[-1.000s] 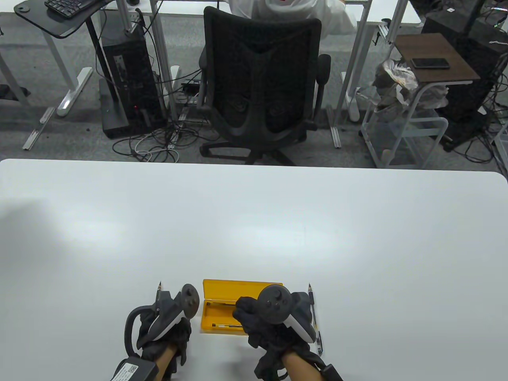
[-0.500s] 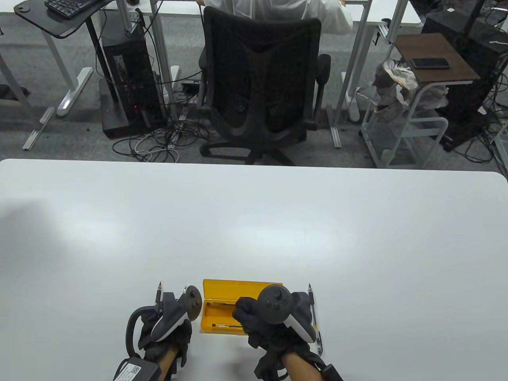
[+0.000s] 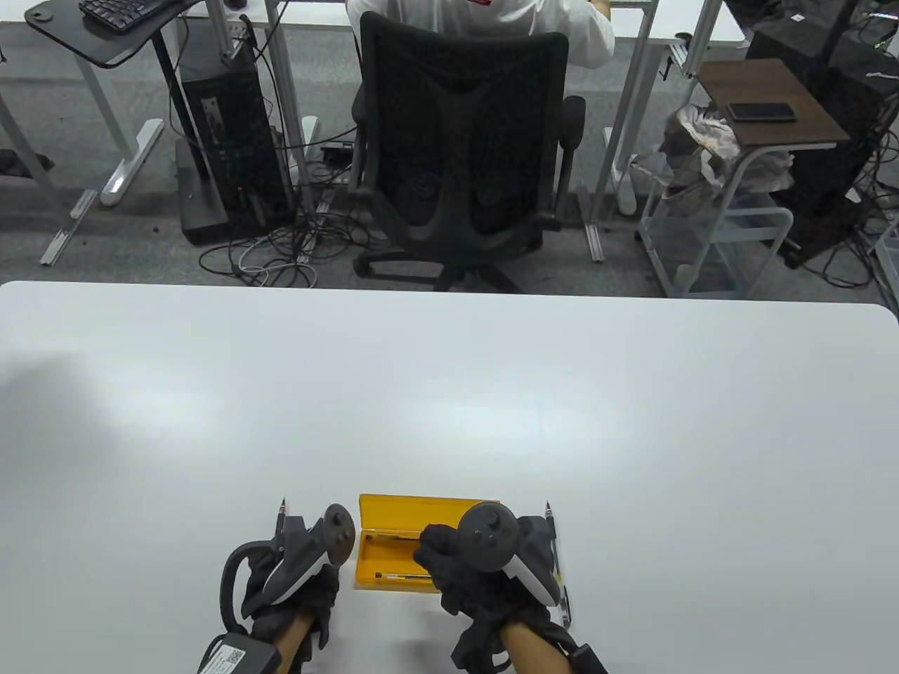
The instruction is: Cap pen on the opposite end
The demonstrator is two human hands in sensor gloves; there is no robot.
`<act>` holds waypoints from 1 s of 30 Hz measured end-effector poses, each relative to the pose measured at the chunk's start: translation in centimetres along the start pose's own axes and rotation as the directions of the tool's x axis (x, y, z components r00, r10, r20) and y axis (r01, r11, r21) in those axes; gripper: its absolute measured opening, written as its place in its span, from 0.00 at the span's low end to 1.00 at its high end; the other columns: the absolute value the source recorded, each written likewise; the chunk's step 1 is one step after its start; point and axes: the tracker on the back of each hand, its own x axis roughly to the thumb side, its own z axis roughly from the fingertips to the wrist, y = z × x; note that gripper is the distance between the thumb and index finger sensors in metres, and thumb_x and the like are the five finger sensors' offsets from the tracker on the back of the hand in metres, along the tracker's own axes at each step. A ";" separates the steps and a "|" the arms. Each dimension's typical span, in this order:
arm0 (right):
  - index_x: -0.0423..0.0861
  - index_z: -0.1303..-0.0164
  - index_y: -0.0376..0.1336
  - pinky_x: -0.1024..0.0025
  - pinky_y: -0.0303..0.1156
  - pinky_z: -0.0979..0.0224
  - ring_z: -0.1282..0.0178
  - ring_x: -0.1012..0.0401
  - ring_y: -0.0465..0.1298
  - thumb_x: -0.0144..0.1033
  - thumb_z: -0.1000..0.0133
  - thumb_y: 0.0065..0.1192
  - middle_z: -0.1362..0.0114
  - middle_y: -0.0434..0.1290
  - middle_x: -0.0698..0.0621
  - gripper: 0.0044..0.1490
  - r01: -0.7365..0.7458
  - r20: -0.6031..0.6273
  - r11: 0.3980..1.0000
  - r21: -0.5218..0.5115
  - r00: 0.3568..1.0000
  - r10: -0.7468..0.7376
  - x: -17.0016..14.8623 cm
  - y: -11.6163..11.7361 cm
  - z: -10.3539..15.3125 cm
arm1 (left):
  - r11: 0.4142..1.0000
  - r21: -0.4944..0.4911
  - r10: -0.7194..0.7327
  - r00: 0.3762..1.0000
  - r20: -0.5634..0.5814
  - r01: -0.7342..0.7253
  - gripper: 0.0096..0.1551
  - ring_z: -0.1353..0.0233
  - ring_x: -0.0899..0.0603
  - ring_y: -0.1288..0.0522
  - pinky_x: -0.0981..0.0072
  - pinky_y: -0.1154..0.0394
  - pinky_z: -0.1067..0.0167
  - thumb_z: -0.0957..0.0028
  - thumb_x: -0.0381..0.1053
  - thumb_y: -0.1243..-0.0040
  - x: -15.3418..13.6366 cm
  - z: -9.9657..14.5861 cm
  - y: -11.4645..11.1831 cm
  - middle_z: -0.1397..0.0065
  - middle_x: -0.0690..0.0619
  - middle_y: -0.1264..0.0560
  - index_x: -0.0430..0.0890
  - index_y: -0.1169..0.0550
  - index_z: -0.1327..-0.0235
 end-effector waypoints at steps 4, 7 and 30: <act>0.41 0.39 0.71 0.54 0.79 0.51 0.60 0.54 0.85 0.47 0.50 0.63 0.56 0.85 0.48 0.34 -0.031 -0.033 0.998 -0.047 0.999 0.030 -0.1 -0.7 0.1 | 0.983 0.150 0.095 0.992 0.083 -0.107 0.34 0.55 0.41 0.18 0.40 0.28 0.41 0.47 0.60 0.33 0.3 1.4 1.7 0.56 0.42 0.12 0.36 0.20 0.39; 0.43 0.41 0.73 0.55 0.79 0.52 0.62 0.56 0.85 0.48 0.51 0.65 0.57 0.85 0.49 0.32 -0.122 -0.047 0.987 -0.101 0.992 0.117 0.0 -1.5 0.2 | 0.956 0.222 0.134 0.957 0.258 -0.194 0.35 0.50 0.40 0.19 0.39 0.30 0.37 0.47 0.60 0.34 1.2 2.2 2.1 0.50 0.43 0.14 0.39 0.23 0.35; 0.57 0.41 0.73 0.47 0.72 0.34 0.40 0.52 0.78 0.43 0.54 0.71 0.38 0.76 0.51 0.28 -0.716 -0.073 0.694 -0.078 0.699 0.712 0.9 3.3 -2.4 | 0.999 0.021 -0.032 0.932 0.362 0.027 0.44 0.28 0.30 0.39 0.24 0.48 0.29 0.47 0.63 0.41 3.7 0.5 -2.0 0.23 0.36 0.33 0.49 0.38 0.19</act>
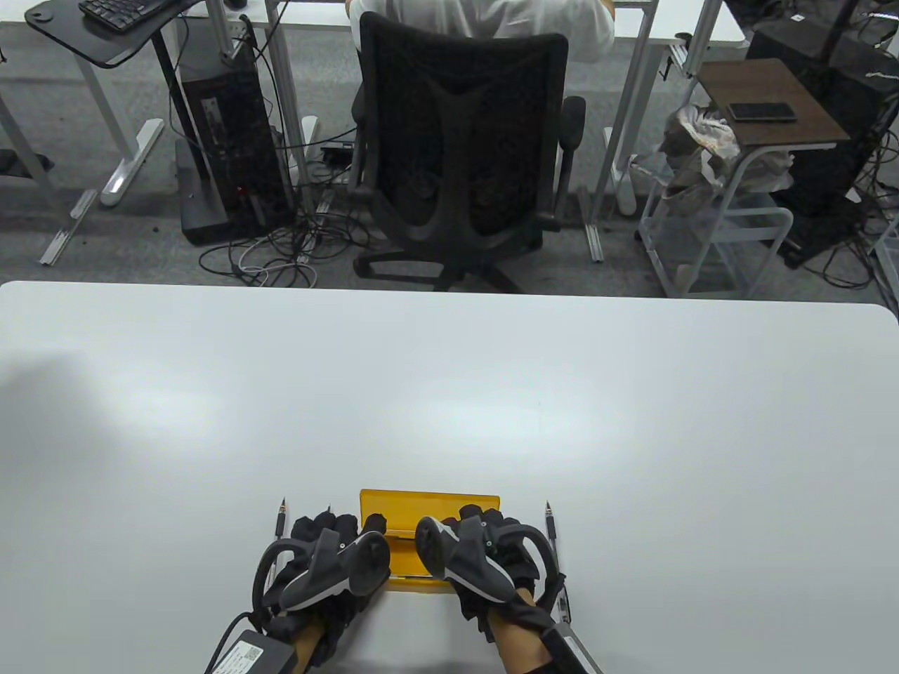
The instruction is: Cap pen on the opposite end
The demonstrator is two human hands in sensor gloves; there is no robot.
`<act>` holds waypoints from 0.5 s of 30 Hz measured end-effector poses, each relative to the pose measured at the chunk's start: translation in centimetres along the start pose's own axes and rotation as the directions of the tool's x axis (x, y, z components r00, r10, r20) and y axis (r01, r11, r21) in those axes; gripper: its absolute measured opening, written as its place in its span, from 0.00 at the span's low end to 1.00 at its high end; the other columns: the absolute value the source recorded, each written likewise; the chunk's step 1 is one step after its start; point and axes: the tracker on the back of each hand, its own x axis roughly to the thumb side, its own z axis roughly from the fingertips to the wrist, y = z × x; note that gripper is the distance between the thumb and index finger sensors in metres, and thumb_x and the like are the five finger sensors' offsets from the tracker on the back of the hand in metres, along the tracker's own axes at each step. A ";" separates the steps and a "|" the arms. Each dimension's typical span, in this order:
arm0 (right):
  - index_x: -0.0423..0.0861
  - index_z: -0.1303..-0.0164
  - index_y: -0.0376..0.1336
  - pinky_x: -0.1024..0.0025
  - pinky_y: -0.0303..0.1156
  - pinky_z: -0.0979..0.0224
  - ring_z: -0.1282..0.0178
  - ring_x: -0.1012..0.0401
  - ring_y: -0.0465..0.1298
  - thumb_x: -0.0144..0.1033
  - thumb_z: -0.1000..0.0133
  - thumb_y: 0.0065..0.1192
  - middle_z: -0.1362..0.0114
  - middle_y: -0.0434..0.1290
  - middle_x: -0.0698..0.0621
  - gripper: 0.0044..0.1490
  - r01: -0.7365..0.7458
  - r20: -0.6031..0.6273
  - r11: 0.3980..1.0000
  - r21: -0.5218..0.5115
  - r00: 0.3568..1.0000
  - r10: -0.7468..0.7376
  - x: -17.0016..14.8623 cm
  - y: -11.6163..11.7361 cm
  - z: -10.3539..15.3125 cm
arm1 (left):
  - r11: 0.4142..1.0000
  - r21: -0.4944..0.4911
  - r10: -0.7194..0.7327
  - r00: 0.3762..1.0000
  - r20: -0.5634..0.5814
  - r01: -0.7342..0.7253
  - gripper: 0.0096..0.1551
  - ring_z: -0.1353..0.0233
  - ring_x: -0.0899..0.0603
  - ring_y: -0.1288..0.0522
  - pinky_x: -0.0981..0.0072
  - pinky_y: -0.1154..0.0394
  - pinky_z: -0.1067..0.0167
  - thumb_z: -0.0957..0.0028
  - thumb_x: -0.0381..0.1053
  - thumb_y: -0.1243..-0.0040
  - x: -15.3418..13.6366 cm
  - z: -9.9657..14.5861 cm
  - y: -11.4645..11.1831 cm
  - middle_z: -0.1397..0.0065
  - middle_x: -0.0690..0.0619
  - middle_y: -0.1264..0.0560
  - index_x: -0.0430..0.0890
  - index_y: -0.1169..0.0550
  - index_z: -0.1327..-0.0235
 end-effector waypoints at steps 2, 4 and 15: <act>0.56 0.40 0.70 0.47 0.72 0.34 0.39 0.52 0.77 0.43 0.54 0.72 0.37 0.75 0.51 0.29 -0.037 0.015 0.999 -0.005 0.999 0.037 0.6 0.5 0.0 | 1.000 0.000 0.011 1.000 -0.003 -0.011 0.44 0.28 0.30 0.39 0.23 0.48 0.29 0.47 0.64 0.41 -0.1 -0.1 -0.1 0.23 0.36 0.33 0.49 0.37 0.19; 0.55 0.42 0.71 0.48 0.73 0.35 0.41 0.53 0.78 0.42 0.55 0.72 0.39 0.76 0.51 0.28 -0.050 0.021 0.998 -0.039 0.998 0.051 0.9 0.6 0.0 | 0.999 -0.003 0.032 0.999 -0.011 -0.032 0.44 0.28 0.30 0.39 0.23 0.48 0.29 0.47 0.64 0.40 -0.2 -0.1 -0.1 0.22 0.35 0.33 0.49 0.37 0.20; 0.51 0.47 0.74 0.49 0.73 0.35 0.43 0.53 0.79 0.41 0.55 0.70 0.42 0.77 0.50 0.25 -0.031 0.040 0.999 -0.015 0.999 0.032 1.2 1.5 0.2 | 0.999 0.003 0.047 0.999 -0.025 -0.047 0.44 0.29 0.30 0.38 0.24 0.47 0.30 0.48 0.64 0.39 -0.3 -0.2 -0.2 0.23 0.35 0.32 0.50 0.36 0.20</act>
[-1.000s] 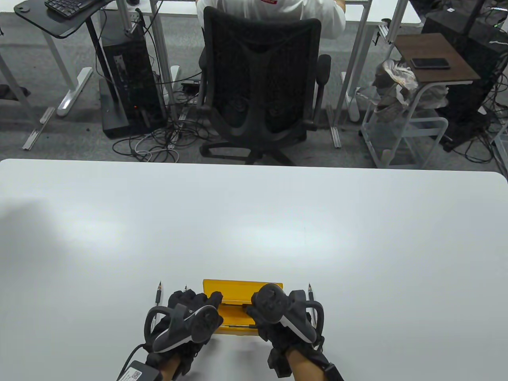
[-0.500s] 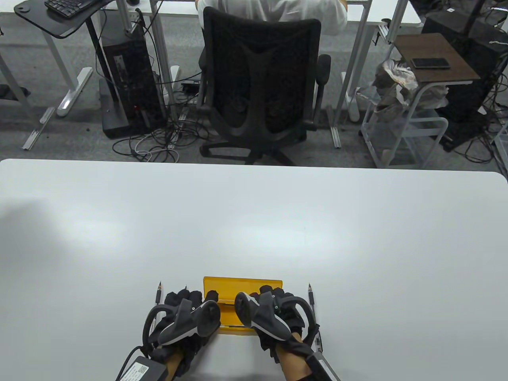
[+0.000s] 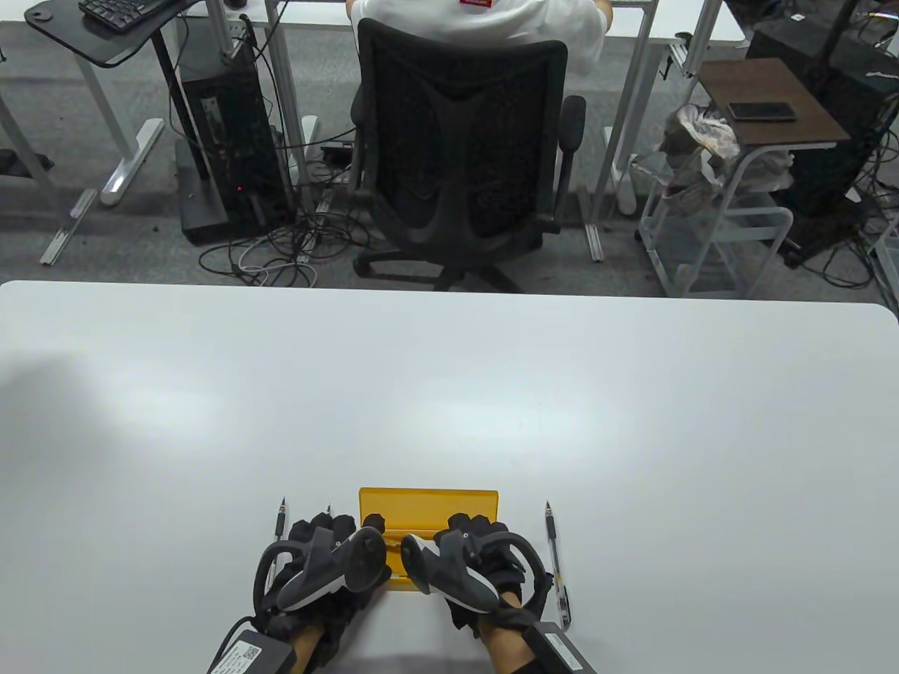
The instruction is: Cap pen on the opposite end
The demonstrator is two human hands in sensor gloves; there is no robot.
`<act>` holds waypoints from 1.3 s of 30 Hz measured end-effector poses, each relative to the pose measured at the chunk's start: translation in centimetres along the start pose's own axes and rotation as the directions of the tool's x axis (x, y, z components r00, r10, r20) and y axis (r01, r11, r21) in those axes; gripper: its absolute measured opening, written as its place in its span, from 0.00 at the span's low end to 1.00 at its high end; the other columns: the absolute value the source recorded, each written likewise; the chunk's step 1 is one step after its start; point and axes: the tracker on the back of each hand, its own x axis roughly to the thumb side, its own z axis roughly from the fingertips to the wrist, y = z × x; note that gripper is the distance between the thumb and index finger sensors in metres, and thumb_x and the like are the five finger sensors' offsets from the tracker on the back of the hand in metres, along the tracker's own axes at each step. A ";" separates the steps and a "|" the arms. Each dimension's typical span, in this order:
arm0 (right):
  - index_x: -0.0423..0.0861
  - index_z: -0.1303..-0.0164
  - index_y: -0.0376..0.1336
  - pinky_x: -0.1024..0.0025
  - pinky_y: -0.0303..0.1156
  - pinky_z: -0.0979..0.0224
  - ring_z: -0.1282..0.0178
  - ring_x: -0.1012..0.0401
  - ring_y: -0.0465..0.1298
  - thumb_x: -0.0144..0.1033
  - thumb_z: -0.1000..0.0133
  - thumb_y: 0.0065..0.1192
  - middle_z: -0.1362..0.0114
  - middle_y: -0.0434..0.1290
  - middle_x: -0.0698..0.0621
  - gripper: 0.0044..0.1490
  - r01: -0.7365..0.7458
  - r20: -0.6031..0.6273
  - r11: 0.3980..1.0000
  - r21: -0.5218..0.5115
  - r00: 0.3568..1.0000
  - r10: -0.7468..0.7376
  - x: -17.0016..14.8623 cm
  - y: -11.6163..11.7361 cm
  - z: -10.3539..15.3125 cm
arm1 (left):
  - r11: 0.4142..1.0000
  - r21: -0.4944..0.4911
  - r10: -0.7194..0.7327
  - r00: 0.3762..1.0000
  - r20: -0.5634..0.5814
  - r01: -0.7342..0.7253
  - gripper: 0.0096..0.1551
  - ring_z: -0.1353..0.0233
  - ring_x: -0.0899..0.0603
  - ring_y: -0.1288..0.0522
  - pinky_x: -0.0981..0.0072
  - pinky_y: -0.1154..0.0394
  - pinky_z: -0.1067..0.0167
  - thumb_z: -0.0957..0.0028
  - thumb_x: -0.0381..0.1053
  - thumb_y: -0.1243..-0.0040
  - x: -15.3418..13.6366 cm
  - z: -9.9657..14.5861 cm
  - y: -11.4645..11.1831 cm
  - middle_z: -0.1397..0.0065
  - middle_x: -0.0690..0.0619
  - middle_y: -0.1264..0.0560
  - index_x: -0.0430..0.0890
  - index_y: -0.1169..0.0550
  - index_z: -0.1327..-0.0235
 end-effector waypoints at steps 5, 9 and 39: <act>0.51 0.43 0.73 0.49 0.72 0.33 0.39 0.53 0.77 0.41 0.53 0.65 0.38 0.75 0.49 0.26 -0.049 0.007 0.996 0.072 0.999 0.049 -0.8 -0.5 0.1 | 1.000 0.008 0.020 1.000 -0.006 -0.020 0.44 0.29 0.31 0.38 0.24 0.47 0.30 0.48 0.64 0.38 -0.1 0.0 -0.1 0.24 0.36 0.31 0.50 0.36 0.20; 0.51 0.43 0.73 0.49 0.72 0.34 0.39 0.53 0.77 0.41 0.52 0.65 0.38 0.75 0.49 0.26 0.013 -0.053 0.996 0.084 0.999 -0.008 -2.5 -1.8 0.3 | 0.998 0.027 0.057 0.998 -0.007 -0.057 0.43 0.30 0.32 0.36 0.25 0.46 0.29 0.49 0.64 0.37 -0.3 0.0 -0.1 0.25 0.37 0.30 0.50 0.35 0.21; 0.44 0.38 0.68 0.58 0.80 0.52 0.57 0.56 0.85 0.39 0.50 0.61 0.45 0.81 0.45 0.30 0.915 -0.025 0.273 0.297 0.293 -0.956 -3.1 -4.3 1.6 | 0.132 0.169 0.935 0.179 0.307 -0.977 0.28 0.36 0.44 0.25 0.35 0.39 0.27 0.45 0.52 0.32 -4.8 4.8 3.8 0.35 0.50 0.20 0.52 0.25 0.31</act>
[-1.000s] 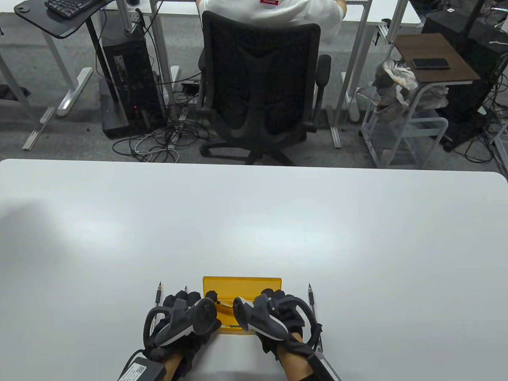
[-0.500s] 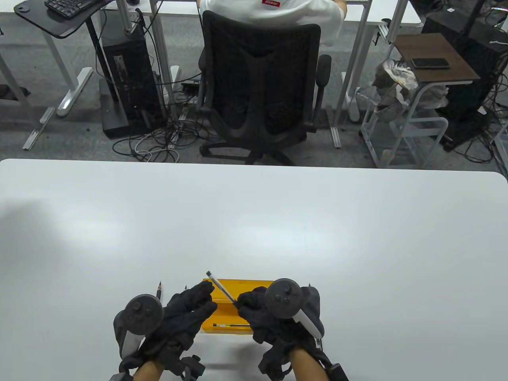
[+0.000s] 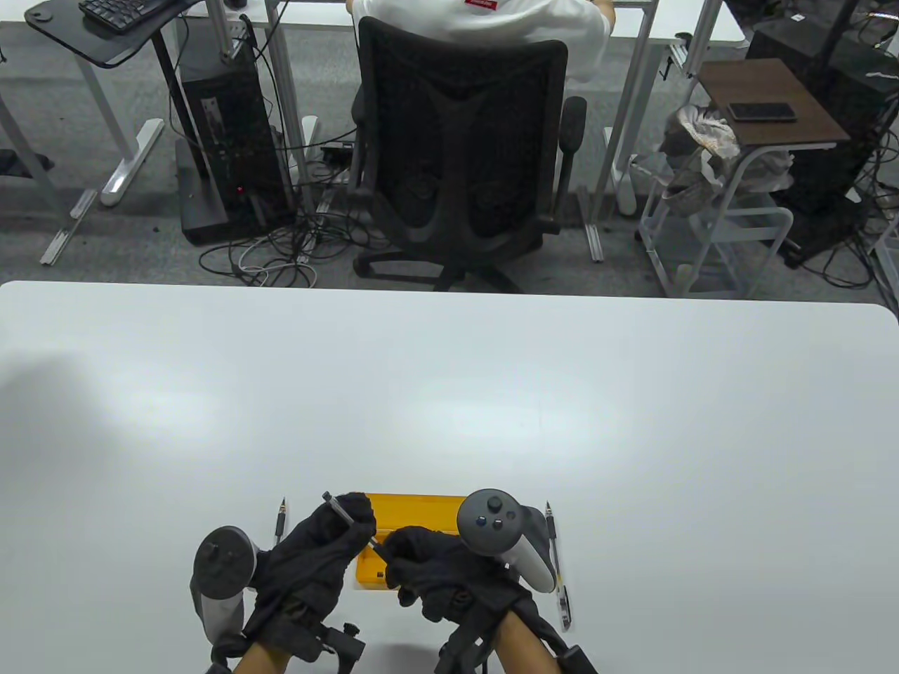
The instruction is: Cap pen on the opposite end
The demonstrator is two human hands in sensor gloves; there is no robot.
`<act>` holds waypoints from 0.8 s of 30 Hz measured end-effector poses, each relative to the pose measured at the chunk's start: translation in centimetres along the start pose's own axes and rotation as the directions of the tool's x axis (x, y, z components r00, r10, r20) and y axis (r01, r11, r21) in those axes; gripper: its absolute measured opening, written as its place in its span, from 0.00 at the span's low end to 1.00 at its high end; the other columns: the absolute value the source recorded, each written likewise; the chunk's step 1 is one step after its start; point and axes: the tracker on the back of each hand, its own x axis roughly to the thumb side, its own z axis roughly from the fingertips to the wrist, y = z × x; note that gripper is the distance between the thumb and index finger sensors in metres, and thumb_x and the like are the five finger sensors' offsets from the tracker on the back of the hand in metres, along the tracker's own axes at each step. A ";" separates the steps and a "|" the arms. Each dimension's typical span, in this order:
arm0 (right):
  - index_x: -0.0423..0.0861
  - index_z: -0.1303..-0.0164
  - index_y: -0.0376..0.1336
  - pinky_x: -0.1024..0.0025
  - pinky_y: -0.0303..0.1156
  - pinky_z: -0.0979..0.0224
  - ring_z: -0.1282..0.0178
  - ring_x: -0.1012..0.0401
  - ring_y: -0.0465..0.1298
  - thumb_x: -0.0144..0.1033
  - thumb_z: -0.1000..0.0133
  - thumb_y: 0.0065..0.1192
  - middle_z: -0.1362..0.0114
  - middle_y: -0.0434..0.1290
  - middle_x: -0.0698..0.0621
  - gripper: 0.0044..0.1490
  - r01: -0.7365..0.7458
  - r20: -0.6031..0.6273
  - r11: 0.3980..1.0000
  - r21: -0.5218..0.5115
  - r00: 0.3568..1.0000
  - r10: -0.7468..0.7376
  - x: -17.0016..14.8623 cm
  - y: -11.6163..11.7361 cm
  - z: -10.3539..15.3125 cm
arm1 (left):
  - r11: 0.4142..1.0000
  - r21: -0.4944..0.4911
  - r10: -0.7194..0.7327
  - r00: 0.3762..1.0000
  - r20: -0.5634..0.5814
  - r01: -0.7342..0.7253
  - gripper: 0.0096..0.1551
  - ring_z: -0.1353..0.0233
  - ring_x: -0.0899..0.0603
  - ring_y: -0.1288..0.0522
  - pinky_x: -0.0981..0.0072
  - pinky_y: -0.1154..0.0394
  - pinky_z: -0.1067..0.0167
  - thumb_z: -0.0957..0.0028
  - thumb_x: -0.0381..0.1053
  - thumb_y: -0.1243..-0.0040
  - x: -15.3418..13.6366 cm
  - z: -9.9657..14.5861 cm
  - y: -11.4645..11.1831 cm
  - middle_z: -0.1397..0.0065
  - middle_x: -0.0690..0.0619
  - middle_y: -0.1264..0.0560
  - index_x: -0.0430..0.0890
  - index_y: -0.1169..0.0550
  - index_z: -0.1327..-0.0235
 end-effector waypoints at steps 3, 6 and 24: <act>0.43 0.40 0.71 0.59 0.80 0.55 0.64 0.59 0.84 0.40 0.51 0.59 0.49 0.83 0.44 0.30 0.016 -0.044 1.000 -0.012 0.999 -0.016 -0.1 0.0 -0.1 | 0.999 -0.011 0.030 1.000 -0.004 -0.030 0.27 0.35 0.42 0.25 0.34 0.39 0.26 0.44 0.50 0.33 0.1 0.0 0.1 0.33 0.48 0.20 0.52 0.25 0.31; 0.43 0.45 0.73 0.61 0.81 0.60 0.70 0.62 0.84 0.43 0.51 0.58 0.55 0.85 0.45 0.30 -0.065 -0.057 0.997 -0.050 0.996 0.062 0.1 -0.1 0.1 | 0.997 -0.078 0.002 1.000 -0.001 -0.002 0.29 0.35 0.41 0.24 0.35 0.38 0.28 0.43 0.48 0.36 0.2 -0.4 -0.2 0.30 0.46 0.21 0.52 0.31 0.29; 0.41 0.53 0.77 0.63 0.80 0.64 0.79 0.65 0.81 0.50 0.51 0.62 0.69 0.84 0.51 0.30 -0.186 -0.121 0.938 -0.292 0.980 0.157 -0.9 -3.3 1.2 | 0.927 0.281 -0.266 0.963 0.031 0.247 0.33 0.52 0.43 0.19 0.39 0.32 0.35 0.45 0.49 0.30 0.5 0.2 4.8 0.44 0.43 0.15 0.37 0.28 0.32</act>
